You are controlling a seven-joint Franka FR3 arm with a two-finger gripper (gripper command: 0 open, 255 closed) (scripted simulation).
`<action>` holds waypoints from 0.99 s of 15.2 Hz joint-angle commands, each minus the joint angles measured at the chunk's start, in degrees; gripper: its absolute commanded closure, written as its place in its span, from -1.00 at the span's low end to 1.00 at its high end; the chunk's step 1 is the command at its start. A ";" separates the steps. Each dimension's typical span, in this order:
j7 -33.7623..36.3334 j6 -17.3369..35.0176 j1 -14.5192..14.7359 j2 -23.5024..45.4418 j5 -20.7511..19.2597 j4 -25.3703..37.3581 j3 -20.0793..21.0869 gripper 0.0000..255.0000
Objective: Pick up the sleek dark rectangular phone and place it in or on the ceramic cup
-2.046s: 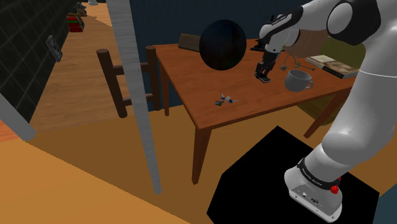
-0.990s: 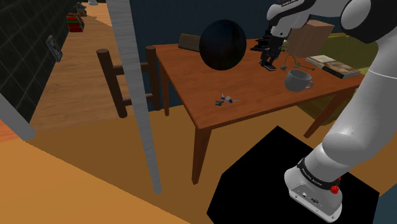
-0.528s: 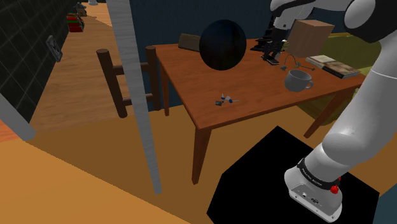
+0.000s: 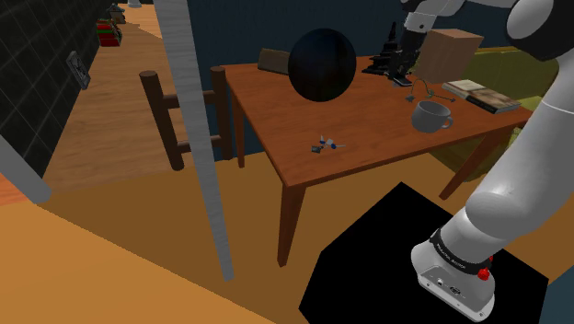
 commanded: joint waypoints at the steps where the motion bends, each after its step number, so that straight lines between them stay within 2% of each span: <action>1: -1.20 0.47 -0.54 -2.42 -1.10 -2.71 -0.75 1.00; 8: -7.20 1.55 -3.86 -9.68 -4.96 -10.36 -4.24 1.00; 13: -12.10 1.63 -6.69 -13.40 -7.46 -13.66 -7.09 1.00; 15: -12.47 2.38 -6.88 -13.49 -7.55 -14.48 -7.31 1.00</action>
